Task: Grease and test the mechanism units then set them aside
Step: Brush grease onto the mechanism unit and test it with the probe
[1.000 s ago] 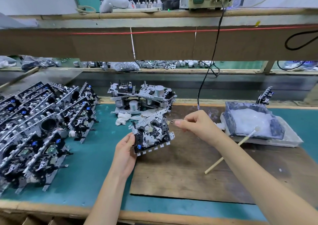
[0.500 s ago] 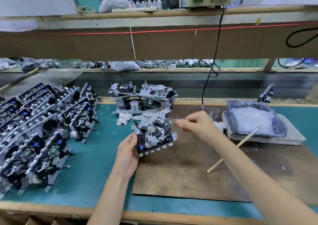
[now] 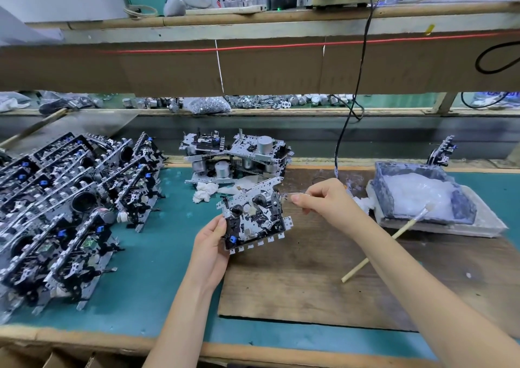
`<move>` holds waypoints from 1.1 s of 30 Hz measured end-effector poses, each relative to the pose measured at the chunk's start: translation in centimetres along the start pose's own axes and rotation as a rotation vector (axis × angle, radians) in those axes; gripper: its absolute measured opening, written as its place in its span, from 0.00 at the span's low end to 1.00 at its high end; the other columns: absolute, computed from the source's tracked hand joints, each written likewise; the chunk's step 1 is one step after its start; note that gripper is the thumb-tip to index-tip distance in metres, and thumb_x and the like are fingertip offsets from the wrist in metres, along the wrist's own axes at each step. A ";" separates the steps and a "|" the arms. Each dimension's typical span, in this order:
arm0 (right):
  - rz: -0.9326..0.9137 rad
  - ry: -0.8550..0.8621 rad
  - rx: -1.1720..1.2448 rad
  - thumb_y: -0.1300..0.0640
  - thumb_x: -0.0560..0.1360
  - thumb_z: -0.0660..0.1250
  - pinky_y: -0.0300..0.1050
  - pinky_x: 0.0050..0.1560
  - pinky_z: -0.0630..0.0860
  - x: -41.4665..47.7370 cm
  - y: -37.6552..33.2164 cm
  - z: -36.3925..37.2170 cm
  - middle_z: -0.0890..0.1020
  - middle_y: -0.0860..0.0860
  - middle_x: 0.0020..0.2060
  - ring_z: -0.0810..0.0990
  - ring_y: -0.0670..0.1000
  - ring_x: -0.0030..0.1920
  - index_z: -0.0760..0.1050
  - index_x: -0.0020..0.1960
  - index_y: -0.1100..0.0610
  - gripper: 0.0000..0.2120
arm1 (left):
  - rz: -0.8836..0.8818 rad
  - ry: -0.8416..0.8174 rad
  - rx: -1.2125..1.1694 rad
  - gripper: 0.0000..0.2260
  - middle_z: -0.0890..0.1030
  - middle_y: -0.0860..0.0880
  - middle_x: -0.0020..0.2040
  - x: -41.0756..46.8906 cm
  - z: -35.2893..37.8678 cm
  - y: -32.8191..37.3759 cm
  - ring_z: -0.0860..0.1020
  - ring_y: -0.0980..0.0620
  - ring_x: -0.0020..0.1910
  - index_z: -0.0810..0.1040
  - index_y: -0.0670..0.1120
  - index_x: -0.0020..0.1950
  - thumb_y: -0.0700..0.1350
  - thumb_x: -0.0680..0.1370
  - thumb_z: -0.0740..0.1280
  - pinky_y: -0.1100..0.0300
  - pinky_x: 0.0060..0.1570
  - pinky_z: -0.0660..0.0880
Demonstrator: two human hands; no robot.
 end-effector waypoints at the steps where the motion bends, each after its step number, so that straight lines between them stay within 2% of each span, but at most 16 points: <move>1: 0.001 -0.004 0.000 0.54 0.72 0.71 0.33 0.25 0.57 0.0 0.1 0.0 0.61 0.44 0.17 0.58 0.44 0.22 0.74 0.22 0.54 0.20 | 0.001 0.001 0.002 0.13 0.85 0.47 0.45 0.0 0.0 0.0 0.83 0.54 0.43 0.77 0.39 0.54 0.38 0.81 0.54 0.63 0.41 0.80; 13: 0.033 -0.054 -0.017 0.54 0.72 0.70 0.37 0.28 0.60 0.0 -0.1 0.1 0.62 0.44 0.16 0.58 0.44 0.21 0.73 0.22 0.53 0.20 | -0.016 0.004 -0.002 0.12 0.85 0.46 0.46 0.0 0.0 0.0 0.83 0.53 0.43 0.77 0.39 0.55 0.38 0.81 0.55 0.62 0.42 0.80; 19: 0.074 -0.049 0.001 0.53 0.72 0.70 0.28 0.24 0.59 0.0 0.0 0.2 0.62 0.45 0.15 0.58 0.42 0.17 0.74 0.24 0.58 0.20 | -0.014 -0.005 -0.022 0.12 0.85 0.46 0.47 0.1 0.0 0.0 0.83 0.53 0.44 0.77 0.39 0.55 0.39 0.81 0.55 0.62 0.42 0.80; 22: 0.106 -0.064 -0.010 0.51 0.73 0.69 0.28 0.24 0.61 -0.1 0.1 0.3 0.66 0.46 0.16 0.60 0.42 0.18 0.74 0.26 0.61 0.21 | -0.010 -0.007 -0.034 0.12 0.85 0.46 0.47 0.1 -0.1 0.1 0.83 0.53 0.44 0.77 0.39 0.56 0.39 0.81 0.55 0.62 0.42 0.80; 26: 0.191 -0.128 -0.041 0.46 0.74 0.67 0.32 0.24 0.65 0.0 0.2 0.3 0.71 0.46 0.19 0.67 0.45 0.21 0.74 0.28 0.58 0.20 | -0.014 -0.004 -0.056 0.12 0.85 0.47 0.46 0.1 -0.1 0.1 0.83 0.54 0.43 0.77 0.39 0.55 0.39 0.80 0.55 0.63 0.43 0.80; 31: 0.257 -0.175 -0.046 0.44 0.75 0.65 0.31 0.24 0.67 -0.2 -0.1 0.4 0.72 0.45 0.19 0.70 0.44 0.20 0.75 0.30 0.57 0.20 | -0.020 0.000 -0.082 0.12 0.85 0.47 0.47 0.1 -0.1 0.1 0.83 0.53 0.45 0.77 0.40 0.55 0.40 0.80 0.55 0.61 0.46 0.79; 33: 0.263 -0.182 -0.066 0.44 0.75 0.64 0.32 0.27 0.69 -0.3 -0.5 0.5 0.74 0.45 0.22 0.71 0.44 0.23 0.76 0.32 0.57 0.19 | -0.020 0.002 -0.085 0.12 0.85 0.47 0.47 0.1 -0.1 0.1 0.83 0.53 0.45 0.78 0.40 0.55 0.39 0.81 0.55 0.61 0.46 0.79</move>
Point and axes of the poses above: each hand's wrist, its own x-axis towards the middle knuckle, its own z-axis out of the palm, y = z × x, the point moved 1 cm from there along x, towards the middle knuckle
